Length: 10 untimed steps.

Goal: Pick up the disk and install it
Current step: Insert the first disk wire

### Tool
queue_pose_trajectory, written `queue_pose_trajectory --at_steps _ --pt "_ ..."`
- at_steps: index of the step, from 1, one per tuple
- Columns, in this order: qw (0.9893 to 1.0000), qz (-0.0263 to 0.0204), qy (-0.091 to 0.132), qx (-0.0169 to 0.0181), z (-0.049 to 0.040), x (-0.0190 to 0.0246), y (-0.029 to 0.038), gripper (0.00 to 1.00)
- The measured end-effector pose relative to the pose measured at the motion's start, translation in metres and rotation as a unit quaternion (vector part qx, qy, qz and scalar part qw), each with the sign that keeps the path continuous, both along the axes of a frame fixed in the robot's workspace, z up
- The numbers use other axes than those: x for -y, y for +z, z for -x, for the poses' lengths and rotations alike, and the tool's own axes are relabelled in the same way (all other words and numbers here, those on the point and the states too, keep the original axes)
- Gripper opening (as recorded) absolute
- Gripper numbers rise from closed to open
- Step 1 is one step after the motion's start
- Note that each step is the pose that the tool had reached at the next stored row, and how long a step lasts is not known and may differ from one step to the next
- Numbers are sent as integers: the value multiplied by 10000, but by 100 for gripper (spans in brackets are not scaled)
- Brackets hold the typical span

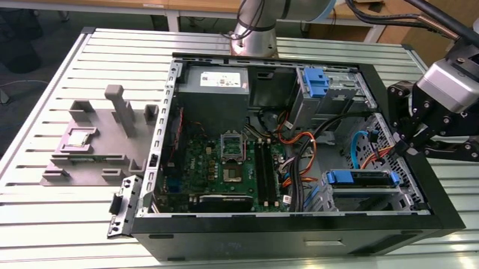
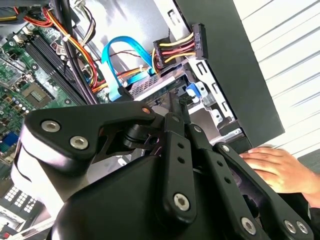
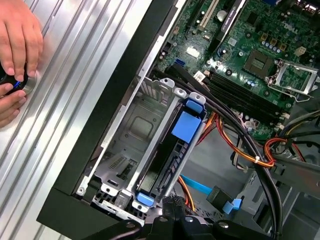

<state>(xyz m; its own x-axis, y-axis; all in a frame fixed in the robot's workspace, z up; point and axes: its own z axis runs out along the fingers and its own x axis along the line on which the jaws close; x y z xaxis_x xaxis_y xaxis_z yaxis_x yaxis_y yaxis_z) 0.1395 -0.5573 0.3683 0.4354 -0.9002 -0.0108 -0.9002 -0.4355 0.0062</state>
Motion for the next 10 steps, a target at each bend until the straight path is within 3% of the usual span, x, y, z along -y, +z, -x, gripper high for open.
queue_pose_trajectory --at_steps 10 --pt "10000 0 5 0 -7 -3 0 10"
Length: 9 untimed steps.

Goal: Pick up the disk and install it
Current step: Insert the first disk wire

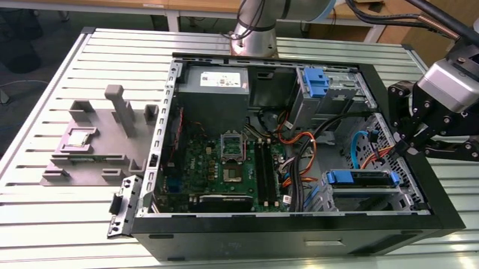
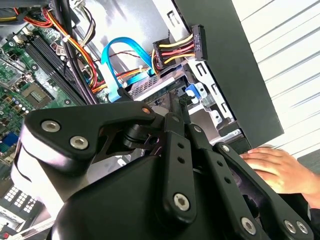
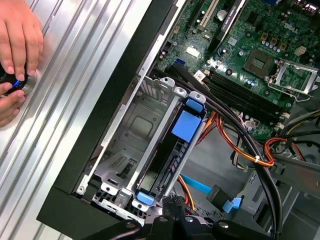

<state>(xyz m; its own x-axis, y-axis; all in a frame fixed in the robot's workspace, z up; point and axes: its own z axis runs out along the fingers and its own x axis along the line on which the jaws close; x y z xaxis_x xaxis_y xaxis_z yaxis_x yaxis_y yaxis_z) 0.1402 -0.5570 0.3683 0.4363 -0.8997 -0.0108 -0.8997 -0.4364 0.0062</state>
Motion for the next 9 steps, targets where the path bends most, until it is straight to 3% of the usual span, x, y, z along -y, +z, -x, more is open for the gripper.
queue_pose_trajectory --at_steps 6,9 --pt "10000 0 59 0 0 0 0 10" --pt "9997 0 236 0 0 0 -1 10"
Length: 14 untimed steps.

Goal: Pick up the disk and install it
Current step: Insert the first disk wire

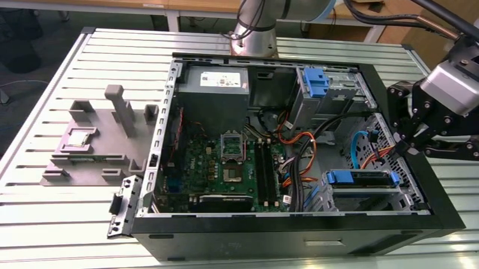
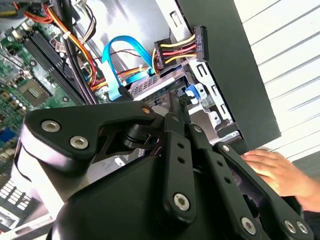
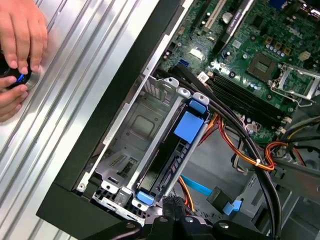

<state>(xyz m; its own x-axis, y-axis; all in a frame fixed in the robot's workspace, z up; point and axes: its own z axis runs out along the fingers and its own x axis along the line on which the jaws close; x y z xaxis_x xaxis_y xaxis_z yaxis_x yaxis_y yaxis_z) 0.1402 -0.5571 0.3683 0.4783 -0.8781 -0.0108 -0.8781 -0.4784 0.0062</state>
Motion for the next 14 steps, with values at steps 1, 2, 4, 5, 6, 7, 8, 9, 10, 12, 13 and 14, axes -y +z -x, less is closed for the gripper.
queue_pose_trajectory --at_steps 1,2,4,5,6,7,8,9,10,12,13,14 --pt "10000 0 74 0 0 0 0 10" --pt "9999 0 145 0 0 0 0 10" --pt "9996 0 274 0 0 0 -1 10" --pt "9995 0 328 0 0 0 -1 10" --pt "9993 -1 382 0 0 0 -1 10" --pt "9991 0 433 0 0 0 -1 10" --pt "9988 0 482 0 0 0 0 10" --pt "9986 0 533 0 0 0 0 10" --pt "9983 0 587 0 0 0 0 10" --pt "9974 0 724 0 0 0 -1 10" --pt "9968 0 798 0 0 0 -1 10" --pt "9962 0 870 0 0 0 -1 10"
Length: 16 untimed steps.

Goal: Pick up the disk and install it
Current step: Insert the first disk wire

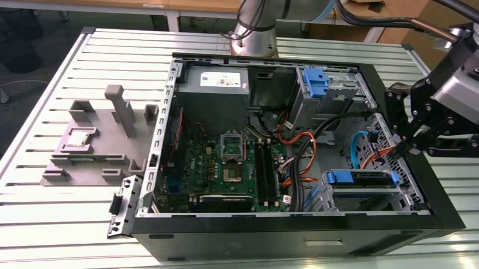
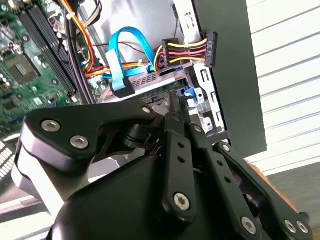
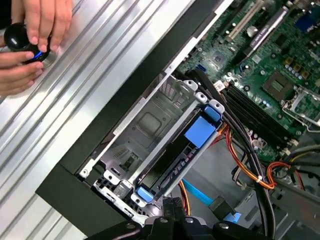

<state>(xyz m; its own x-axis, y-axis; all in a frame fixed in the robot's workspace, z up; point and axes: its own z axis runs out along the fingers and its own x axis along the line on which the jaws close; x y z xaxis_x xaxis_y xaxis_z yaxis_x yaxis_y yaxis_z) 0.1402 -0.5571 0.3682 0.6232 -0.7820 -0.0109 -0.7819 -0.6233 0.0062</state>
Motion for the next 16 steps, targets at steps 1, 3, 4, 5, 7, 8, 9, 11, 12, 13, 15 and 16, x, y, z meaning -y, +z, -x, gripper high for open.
queue_pose_trajectory --at_steps 1,3,4,5,7,8,9,11,12,13,15,16 --pt "10000 0 68 0 0 0 0 10" --pt "9999 -3 146 2 0 0 0 10" --pt "9999 -9 155 9 -1 0 1 10" --pt "9999 -25 165 15 -1 -1 1 10" --pt "9998 -78 187 22 0 0 1 10" --pt "9997 -103 201 24 -1 -1 1 10" --pt "9997 -120 214 26 -1 -1 1 10" --pt "9996 -160 234 41 0 0 1 10" --pt "9995 -169 241 59 0 -1 1 10" --pt "9995 -173 244 87 0 -1 0 10" --pt "9994 -174 250 164 0 0 1 10" --pt "9993 -175 252 204 0 0 1 10"
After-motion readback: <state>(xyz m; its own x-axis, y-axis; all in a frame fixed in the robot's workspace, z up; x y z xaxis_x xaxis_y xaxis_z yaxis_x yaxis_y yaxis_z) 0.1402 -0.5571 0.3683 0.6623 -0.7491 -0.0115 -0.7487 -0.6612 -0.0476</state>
